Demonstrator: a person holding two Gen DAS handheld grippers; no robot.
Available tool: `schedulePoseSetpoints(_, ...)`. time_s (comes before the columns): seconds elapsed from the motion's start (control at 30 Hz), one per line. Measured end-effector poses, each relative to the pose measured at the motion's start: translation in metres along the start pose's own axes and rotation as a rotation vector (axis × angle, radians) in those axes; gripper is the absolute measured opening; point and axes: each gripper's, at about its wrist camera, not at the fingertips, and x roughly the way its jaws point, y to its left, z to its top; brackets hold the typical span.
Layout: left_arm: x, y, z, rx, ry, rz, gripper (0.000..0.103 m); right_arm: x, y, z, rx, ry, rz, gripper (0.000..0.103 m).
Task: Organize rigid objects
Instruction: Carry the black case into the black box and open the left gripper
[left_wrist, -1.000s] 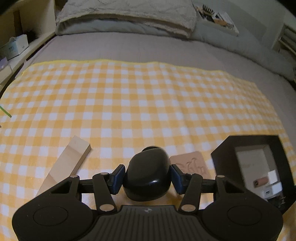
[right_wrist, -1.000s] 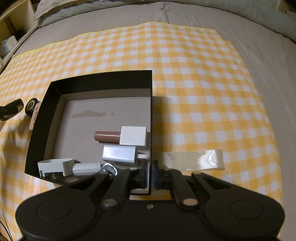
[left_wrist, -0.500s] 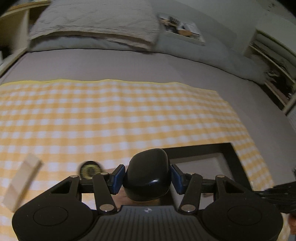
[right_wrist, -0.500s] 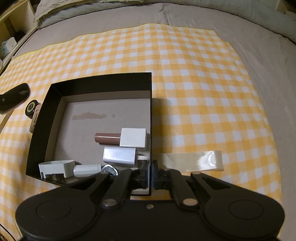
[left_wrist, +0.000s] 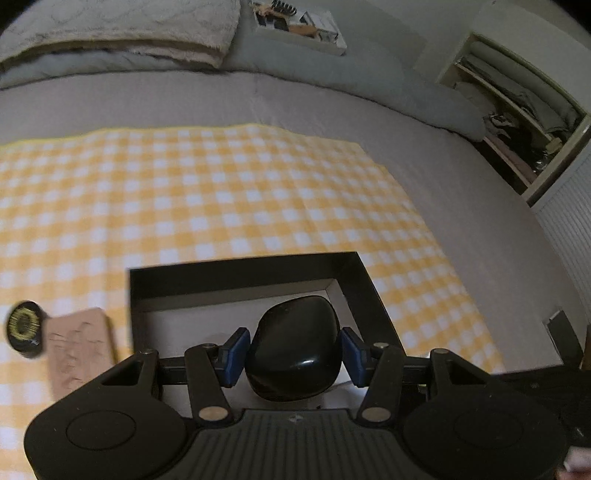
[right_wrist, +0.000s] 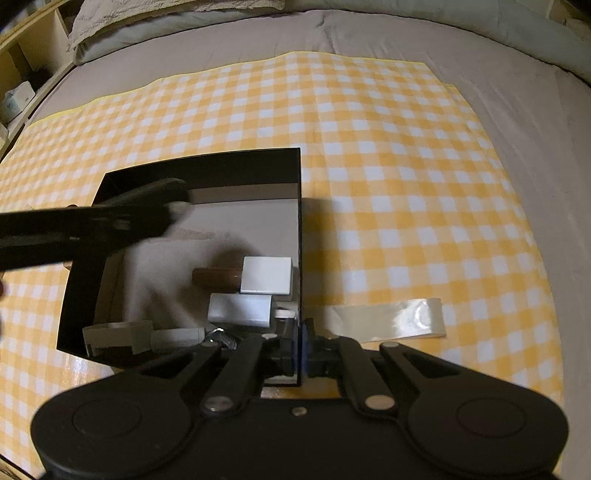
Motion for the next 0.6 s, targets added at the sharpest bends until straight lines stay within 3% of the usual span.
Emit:
schedulePoseSetpoints(0.4, 0.068, -0.012, 0.004, -0.061, -0.021, 0.02, 0.054, -0.013, -0.002, -0.011, -0.01, -0.015, 0.013, 0.003)
schedulePoseSetpoints(0.6, 0.075, -0.011, 0.003, -0.064, 0.011, -0.003, 0.063, -0.013, -0.005, -0.011, -0.009, -0.015, 0.026, 0.003)
